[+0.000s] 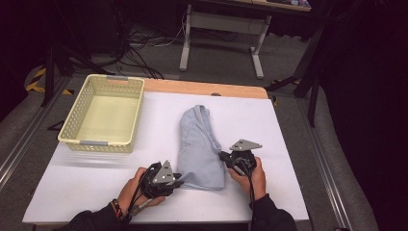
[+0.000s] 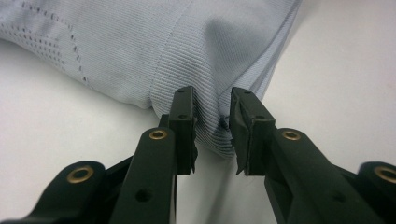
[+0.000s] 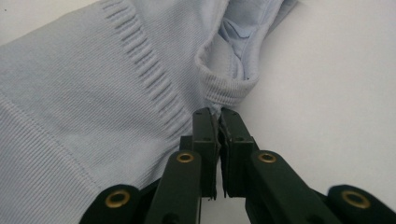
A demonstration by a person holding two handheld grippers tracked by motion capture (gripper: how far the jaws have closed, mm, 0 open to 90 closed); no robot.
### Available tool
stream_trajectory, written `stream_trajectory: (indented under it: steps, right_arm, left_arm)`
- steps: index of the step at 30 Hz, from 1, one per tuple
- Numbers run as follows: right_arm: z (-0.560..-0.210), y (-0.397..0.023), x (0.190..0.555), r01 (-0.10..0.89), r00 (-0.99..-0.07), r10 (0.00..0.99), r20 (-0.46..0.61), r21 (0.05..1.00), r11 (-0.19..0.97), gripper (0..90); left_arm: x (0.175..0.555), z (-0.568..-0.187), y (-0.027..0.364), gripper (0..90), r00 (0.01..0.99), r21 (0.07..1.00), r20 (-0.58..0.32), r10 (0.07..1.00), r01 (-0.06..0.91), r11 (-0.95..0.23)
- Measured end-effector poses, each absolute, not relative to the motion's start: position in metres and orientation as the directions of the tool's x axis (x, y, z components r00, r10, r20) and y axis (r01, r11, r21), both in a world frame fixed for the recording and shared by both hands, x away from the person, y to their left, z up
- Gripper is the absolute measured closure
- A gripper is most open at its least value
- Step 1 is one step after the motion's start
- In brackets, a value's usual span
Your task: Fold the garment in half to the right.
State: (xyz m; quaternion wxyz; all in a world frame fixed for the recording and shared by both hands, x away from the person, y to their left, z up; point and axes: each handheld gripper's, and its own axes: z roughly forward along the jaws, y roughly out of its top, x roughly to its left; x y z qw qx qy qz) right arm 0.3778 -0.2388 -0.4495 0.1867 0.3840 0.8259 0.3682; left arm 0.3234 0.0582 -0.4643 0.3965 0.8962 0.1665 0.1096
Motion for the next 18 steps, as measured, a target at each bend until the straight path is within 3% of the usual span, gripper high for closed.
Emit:
stream_trajectory:
  steps: [9, 18]
  right_arm:
    - [-0.457, -0.236, 0.374, 0.525, -0.632, 0.775, -0.013, 0.728, 0.440, 85.5]
    - [-0.458, -0.238, 0.376, 0.533, -0.636, 0.772, 0.015, 0.731, 0.425, 85.8]
  left_arm:
    - [0.323, -0.464, 0.059, 74.7, 0.922, 0.733, 0.075, 0.379, 0.206, -0.648]
    - [0.328, -0.441, 0.051, 85.2, 0.921, 0.834, 0.073, 0.383, 0.154, -0.530]
